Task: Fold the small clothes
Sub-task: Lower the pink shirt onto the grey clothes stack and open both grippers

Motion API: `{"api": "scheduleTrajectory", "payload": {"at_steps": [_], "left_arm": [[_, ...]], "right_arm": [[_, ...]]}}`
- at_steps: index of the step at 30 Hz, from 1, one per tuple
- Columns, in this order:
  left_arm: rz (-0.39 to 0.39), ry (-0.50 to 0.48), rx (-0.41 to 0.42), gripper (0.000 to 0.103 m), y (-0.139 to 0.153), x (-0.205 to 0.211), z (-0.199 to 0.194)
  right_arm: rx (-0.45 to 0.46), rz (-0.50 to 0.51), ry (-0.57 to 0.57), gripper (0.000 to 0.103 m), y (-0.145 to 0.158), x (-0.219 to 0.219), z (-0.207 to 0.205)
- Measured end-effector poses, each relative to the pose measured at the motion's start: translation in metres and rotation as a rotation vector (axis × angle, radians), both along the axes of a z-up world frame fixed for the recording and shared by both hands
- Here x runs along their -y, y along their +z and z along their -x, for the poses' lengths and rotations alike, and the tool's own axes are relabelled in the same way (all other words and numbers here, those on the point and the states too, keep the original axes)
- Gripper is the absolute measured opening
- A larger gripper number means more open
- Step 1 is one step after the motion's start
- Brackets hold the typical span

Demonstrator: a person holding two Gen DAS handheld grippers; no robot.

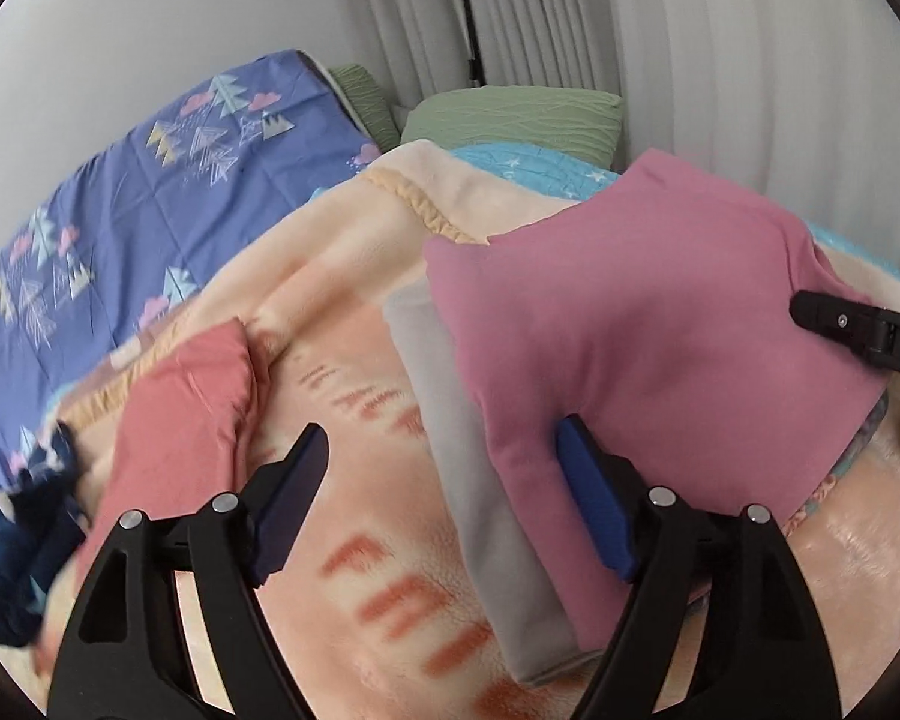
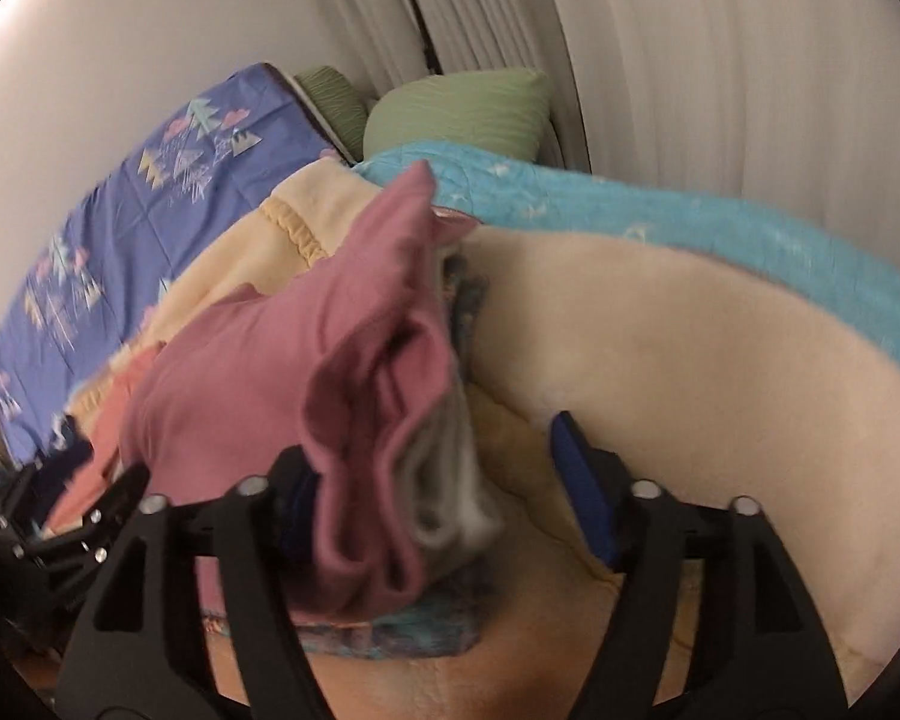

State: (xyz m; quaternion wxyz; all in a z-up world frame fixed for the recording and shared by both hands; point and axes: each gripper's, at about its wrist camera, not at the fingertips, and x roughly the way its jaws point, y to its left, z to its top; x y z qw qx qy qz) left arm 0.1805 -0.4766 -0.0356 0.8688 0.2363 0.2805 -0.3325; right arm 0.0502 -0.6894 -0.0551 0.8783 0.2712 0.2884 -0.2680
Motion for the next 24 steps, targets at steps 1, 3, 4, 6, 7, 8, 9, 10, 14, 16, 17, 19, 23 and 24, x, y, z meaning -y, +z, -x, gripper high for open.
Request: {"api": "scheduleTrajectory", "payload": {"at_steps": [1, 3, 4, 6, 7, 8, 9, 10, 14, 16, 17, 19, 23, 24], "left_arm": [[0.008, 0.006, -0.014, 0.079, 0.000, -0.001, 0.000], [0.020, 0.026, -0.039, 0.080, -0.001, -0.005, 0.001], [0.023, 0.037, -0.042, 0.081, -0.004, -0.005, 0.002], [0.029, 0.058, -0.043, 0.085, -0.003, -0.009, 0.008], [0.035, 0.061, -0.049, 0.085, -0.001, -0.013, 0.013], [0.041, 0.054, -0.061, 0.088, 0.001, -0.017, 0.018], [0.045, 0.045, -0.074, 0.089, 0.002, -0.022, 0.021], [0.055, 0.029, -0.094, 0.090, 0.005, -0.029, 0.028], [0.079, -0.033, -0.161, 0.094, 0.013, -0.062, 0.054], [0.067, -0.058, -0.152, 0.095, 0.015, -0.082, 0.069], [0.062, -0.067, -0.141, 0.096, 0.016, -0.094, 0.076], [0.067, -0.075, -0.123, 0.098, 0.018, -0.113, 0.086], [0.090, -0.082, -0.090, 0.098, 0.026, -0.141, 0.103], [0.099, -0.080, -0.080, 0.098, 0.029, -0.146, 0.107]], "right_arm": [[-0.001, 0.004, -0.005, 0.075, -0.002, -0.002, 0.001], [-0.029, 0.058, -0.022, 0.078, 0.002, -0.008, -0.001], [-0.042, 0.082, -0.031, 0.078, 0.003, -0.011, -0.003], [-0.064, 0.124, -0.048, 0.080, 0.006, -0.014, -0.006], [-0.069, 0.135, -0.053, 0.081, 0.009, -0.014, -0.007], [-0.074, 0.147, -0.063, 0.082, 0.010, -0.016, -0.007], [-0.078, 0.154, -0.071, 0.084, 0.009, -0.014, -0.004], [-0.083, 0.160, -0.079, 0.085, 0.009, -0.015, -0.004], [-0.140, 0.221, -0.127, 0.088, 0.015, -0.021, -0.006], [-0.191, 0.284, -0.140, 0.089, 0.026, -0.032, -0.006], [-0.210, 0.315, -0.143, 0.088, 0.033, -0.040, -0.004], [-0.201, 0.336, -0.134, 0.088, 0.046, -0.055, 0.010], [-0.106, 0.330, -0.061, 0.088, 0.081, -0.087, 0.049], [-0.085, 0.333, -0.047, 0.088, 0.088, -0.094, 0.057]]}}
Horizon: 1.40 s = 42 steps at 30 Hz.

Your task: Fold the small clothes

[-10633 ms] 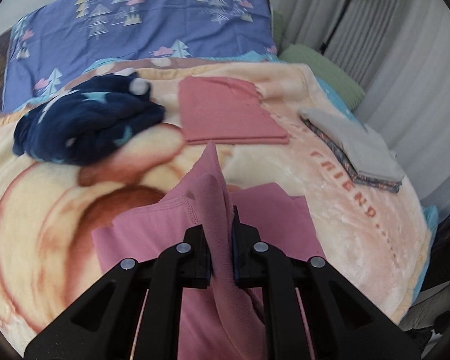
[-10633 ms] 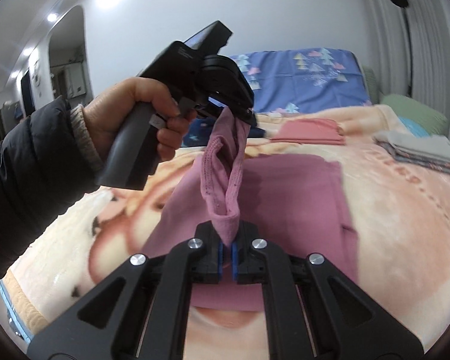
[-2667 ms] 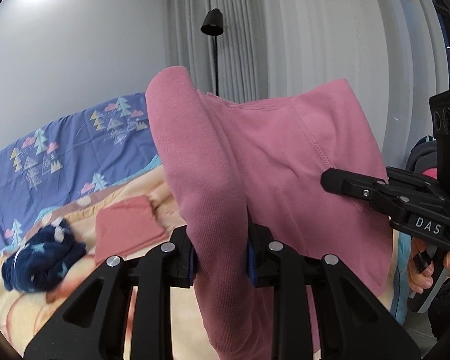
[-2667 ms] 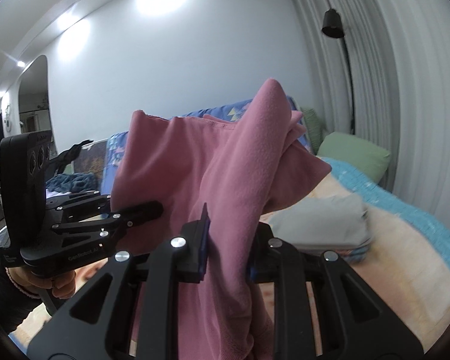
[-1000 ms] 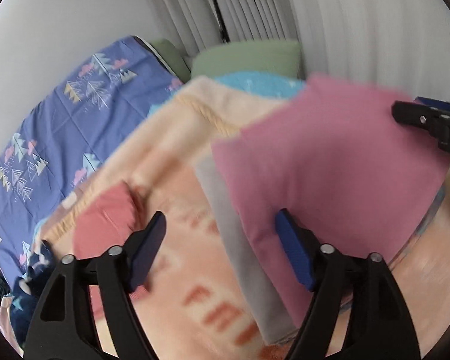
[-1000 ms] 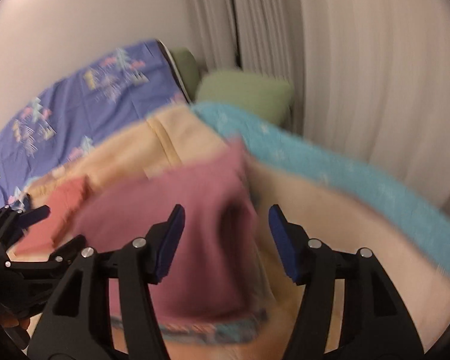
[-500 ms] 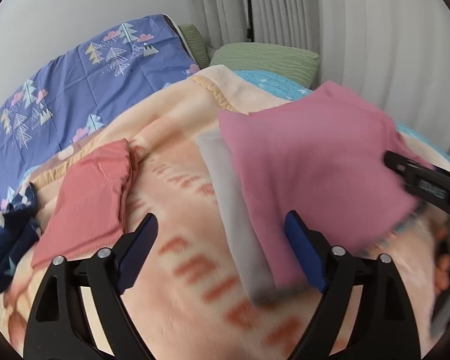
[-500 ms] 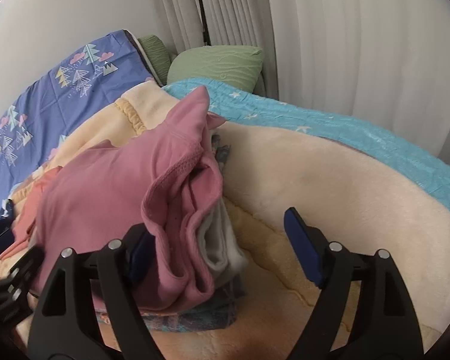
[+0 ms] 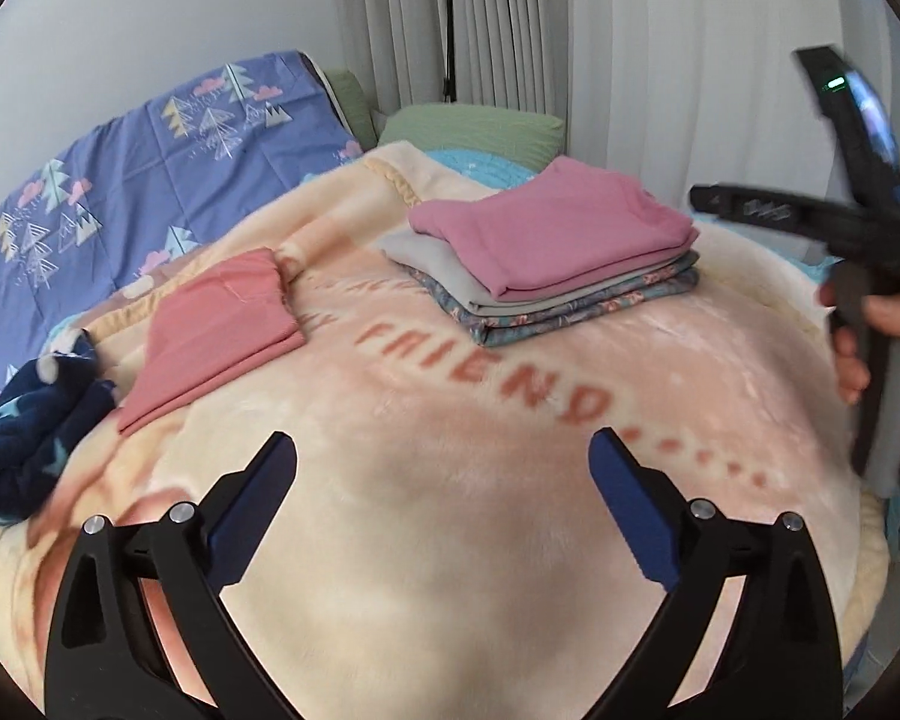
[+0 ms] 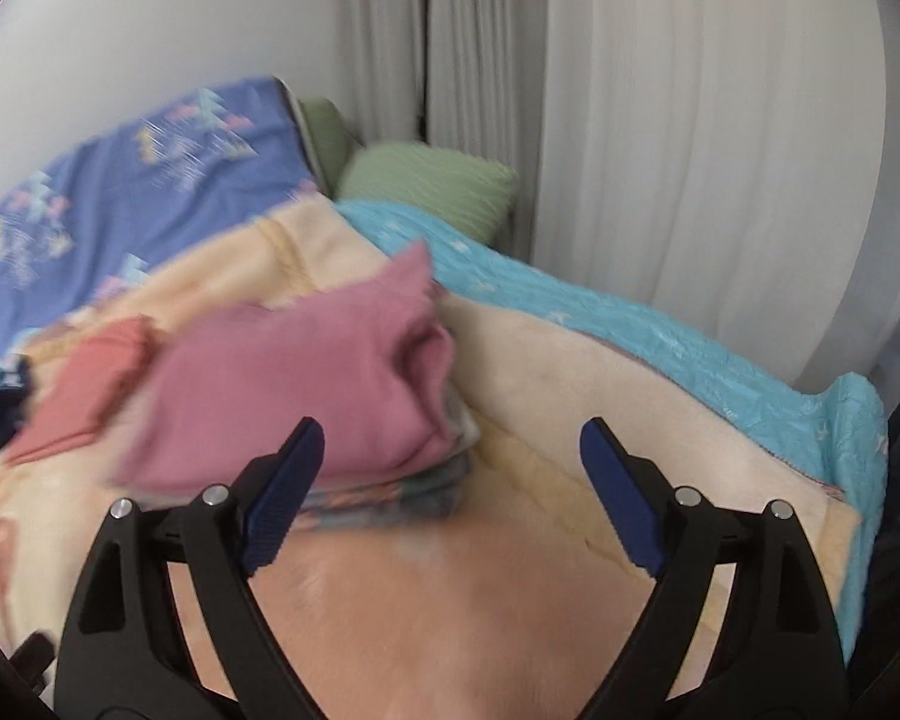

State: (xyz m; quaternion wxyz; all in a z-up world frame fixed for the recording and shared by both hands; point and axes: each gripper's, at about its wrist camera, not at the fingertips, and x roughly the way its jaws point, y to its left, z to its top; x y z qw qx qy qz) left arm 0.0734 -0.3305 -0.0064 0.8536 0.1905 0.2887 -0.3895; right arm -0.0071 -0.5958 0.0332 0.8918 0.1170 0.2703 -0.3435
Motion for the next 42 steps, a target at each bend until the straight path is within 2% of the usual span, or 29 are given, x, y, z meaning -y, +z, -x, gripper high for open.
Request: {"api": "scheduleTrajectory", "payload": {"at_steps": [7, 12, 17, 23, 27, 42], "left_arm": [[0.122, 0.029, 0.068, 0.102, 0.038, -0.031, 0.037], [0.192, 0.025, 0.107, 0.102, 0.066, -0.051, 0.063], [0.225, 0.062, 0.146, 0.102, 0.083, -0.072, 0.083], [0.260, 0.112, 0.224, 0.102, 0.092, -0.097, 0.111], [0.225, 0.135, 0.255, 0.102, 0.091, -0.106, 0.126], [0.178, 0.094, 0.202, 0.102, 0.076, -0.109, 0.146]], "right_arm": [[0.134, 0.082, 0.124, 0.089, 0.057, -0.069, 0.077], [0.209, 0.130, 0.139, 0.093, 0.074, -0.109, 0.129], [0.265, 0.185, 0.126, 0.098, 0.085, -0.144, 0.171], [0.256, 0.226, 0.147, 0.099, 0.089, -0.175, 0.194], [0.253, 0.205, 0.149, 0.099, 0.087, -0.184, 0.206], [0.171, 0.126, 0.108, 0.099, 0.061, -0.178, 0.210]]}}
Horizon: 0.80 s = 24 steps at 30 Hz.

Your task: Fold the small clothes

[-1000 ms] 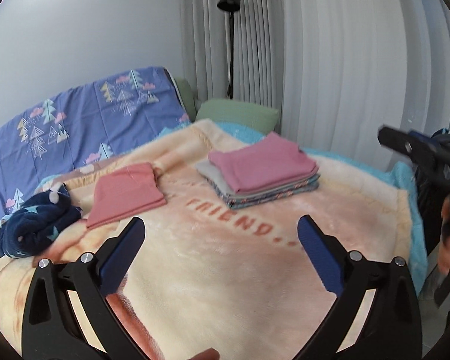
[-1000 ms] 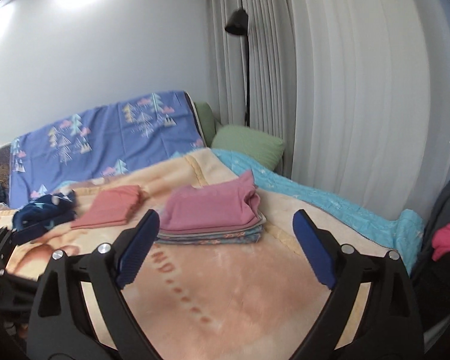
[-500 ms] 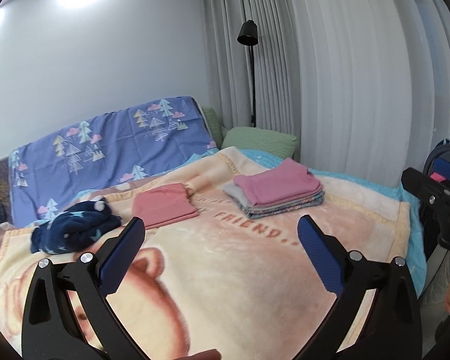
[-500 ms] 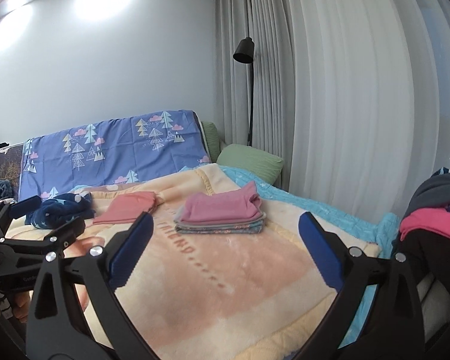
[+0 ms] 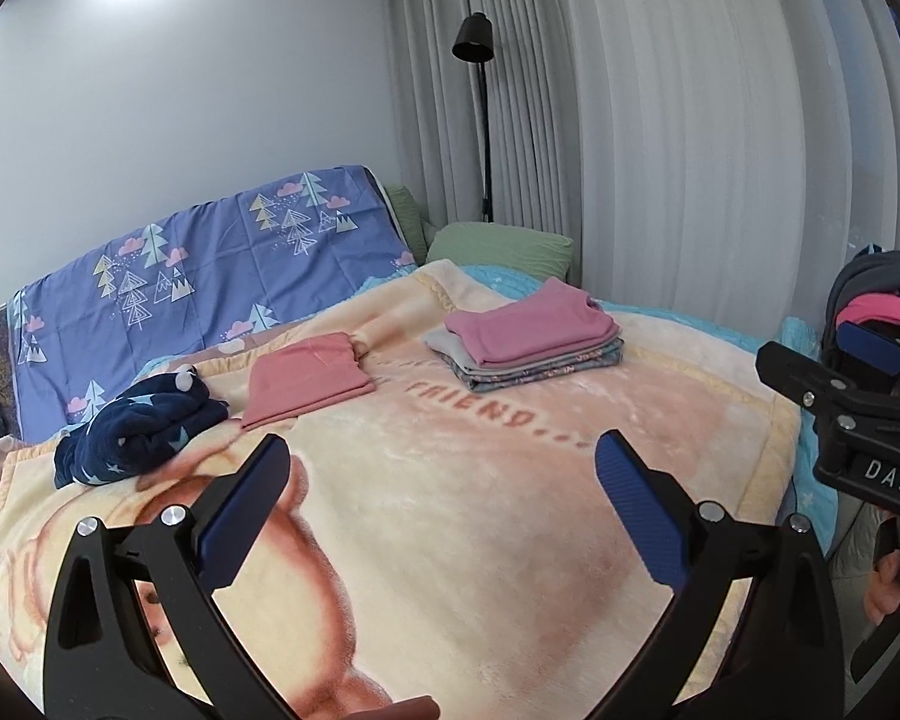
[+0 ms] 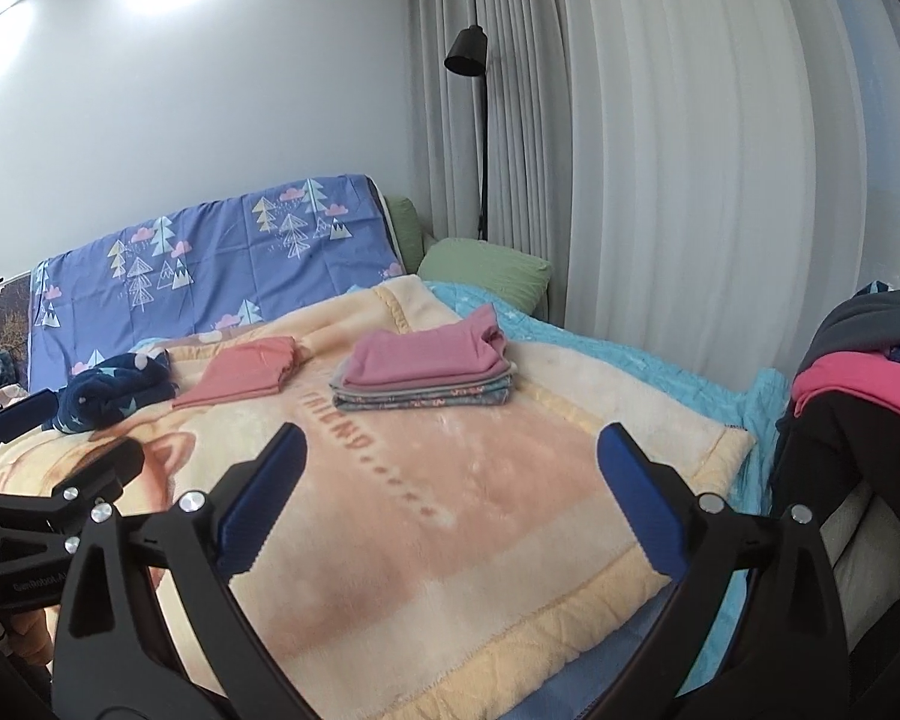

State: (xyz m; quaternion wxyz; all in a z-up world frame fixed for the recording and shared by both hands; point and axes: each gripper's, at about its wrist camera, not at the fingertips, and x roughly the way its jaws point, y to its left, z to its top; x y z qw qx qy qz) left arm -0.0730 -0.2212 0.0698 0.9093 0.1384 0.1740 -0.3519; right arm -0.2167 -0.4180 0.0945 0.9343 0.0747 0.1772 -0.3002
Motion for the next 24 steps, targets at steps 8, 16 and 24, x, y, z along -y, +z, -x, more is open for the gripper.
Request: {"api": "scheduleTrajectory", "payload": {"at_steps": [8, 16, 24], "left_arm": [[-0.026, 0.005, -0.032, 0.102, -0.012, 0.005, -0.003], [-0.052, -0.006, -0.045, 0.102, -0.020, 0.011, -0.004], [-0.070, -0.018, -0.062, 0.102, -0.027, 0.017, -0.005]], "right_arm": [[-0.023, -0.008, 0.016, 0.099, -0.008, 0.001, -0.009], [-0.045, -0.021, 0.019, 0.099, -0.017, 0.004, -0.016], [-0.058, -0.027, 0.021, 0.099, -0.022, 0.006, -0.018]]}}
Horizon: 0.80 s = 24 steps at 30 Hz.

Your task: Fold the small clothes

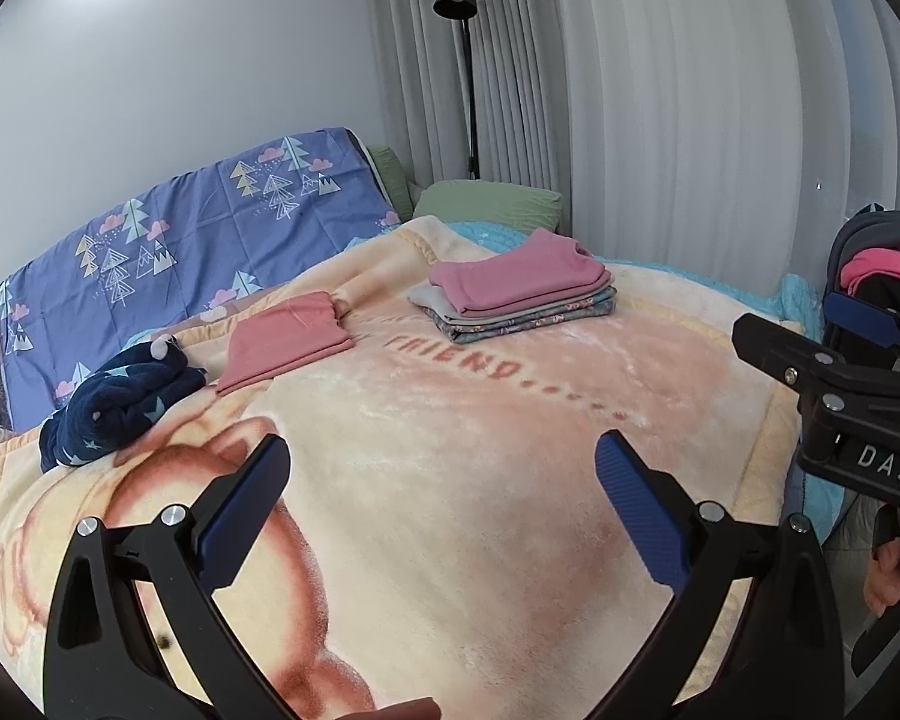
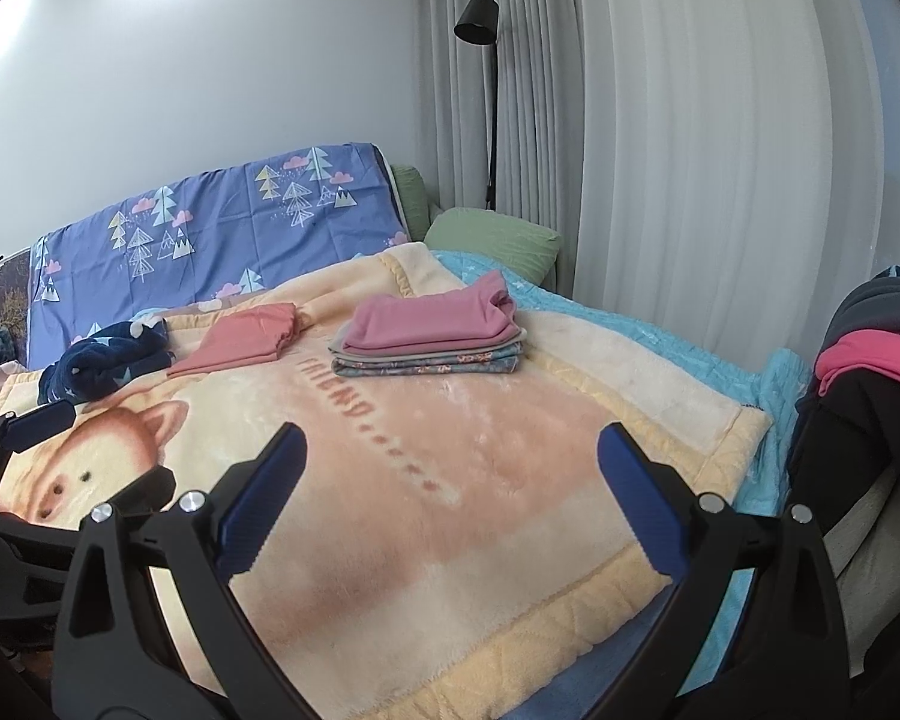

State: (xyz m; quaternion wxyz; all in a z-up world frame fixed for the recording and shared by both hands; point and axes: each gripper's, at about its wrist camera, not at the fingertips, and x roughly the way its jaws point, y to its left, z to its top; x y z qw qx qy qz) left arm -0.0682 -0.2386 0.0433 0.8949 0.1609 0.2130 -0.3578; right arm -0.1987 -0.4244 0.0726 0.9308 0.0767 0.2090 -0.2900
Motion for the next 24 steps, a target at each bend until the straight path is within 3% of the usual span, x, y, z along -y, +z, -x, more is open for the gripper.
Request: {"api": "scheduleTrajectory", "payload": {"at_steps": [24], "left_arm": [[0.010, 0.000, -0.007, 0.102, 0.0022, -0.0017, 0.0000]], "right_arm": [[-0.009, 0.018, -0.019, 0.099, -0.0041, 0.0009, 0.0015]]}}
